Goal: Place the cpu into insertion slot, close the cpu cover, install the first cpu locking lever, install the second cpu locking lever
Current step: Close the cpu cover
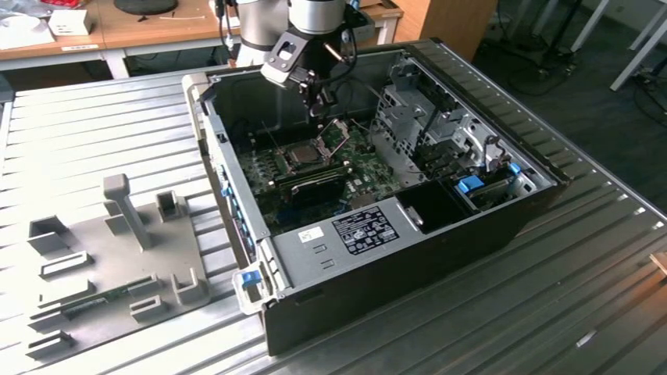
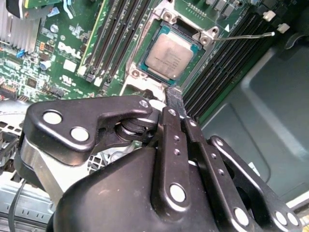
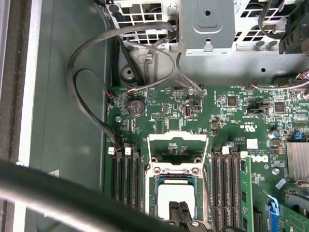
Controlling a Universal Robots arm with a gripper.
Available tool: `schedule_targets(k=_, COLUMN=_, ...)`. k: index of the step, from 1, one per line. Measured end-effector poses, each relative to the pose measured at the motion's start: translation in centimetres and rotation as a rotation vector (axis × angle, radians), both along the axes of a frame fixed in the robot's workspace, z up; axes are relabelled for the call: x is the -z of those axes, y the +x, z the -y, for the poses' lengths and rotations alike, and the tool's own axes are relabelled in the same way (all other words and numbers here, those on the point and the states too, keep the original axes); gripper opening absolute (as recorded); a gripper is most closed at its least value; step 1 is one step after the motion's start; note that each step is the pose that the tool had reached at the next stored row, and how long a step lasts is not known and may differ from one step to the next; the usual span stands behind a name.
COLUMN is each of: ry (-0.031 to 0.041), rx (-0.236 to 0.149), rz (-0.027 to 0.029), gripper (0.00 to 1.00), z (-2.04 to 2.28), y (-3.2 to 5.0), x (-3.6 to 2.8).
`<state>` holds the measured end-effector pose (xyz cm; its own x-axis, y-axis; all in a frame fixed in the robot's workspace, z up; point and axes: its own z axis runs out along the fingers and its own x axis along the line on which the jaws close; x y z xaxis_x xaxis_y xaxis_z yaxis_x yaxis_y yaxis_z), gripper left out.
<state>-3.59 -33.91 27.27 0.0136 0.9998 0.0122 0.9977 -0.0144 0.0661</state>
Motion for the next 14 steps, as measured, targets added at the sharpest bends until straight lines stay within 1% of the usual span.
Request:
schedule_targets(k=6, ry=0.0, rx=0.0, rz=0.0, gripper=0.1, z=0.0, y=0.06, x=0.0)
schedule_targets(k=14, ry=0.0, rx=0.0, rz=0.0, gripper=0.1, z=0.0, y=0.56, x=0.0)
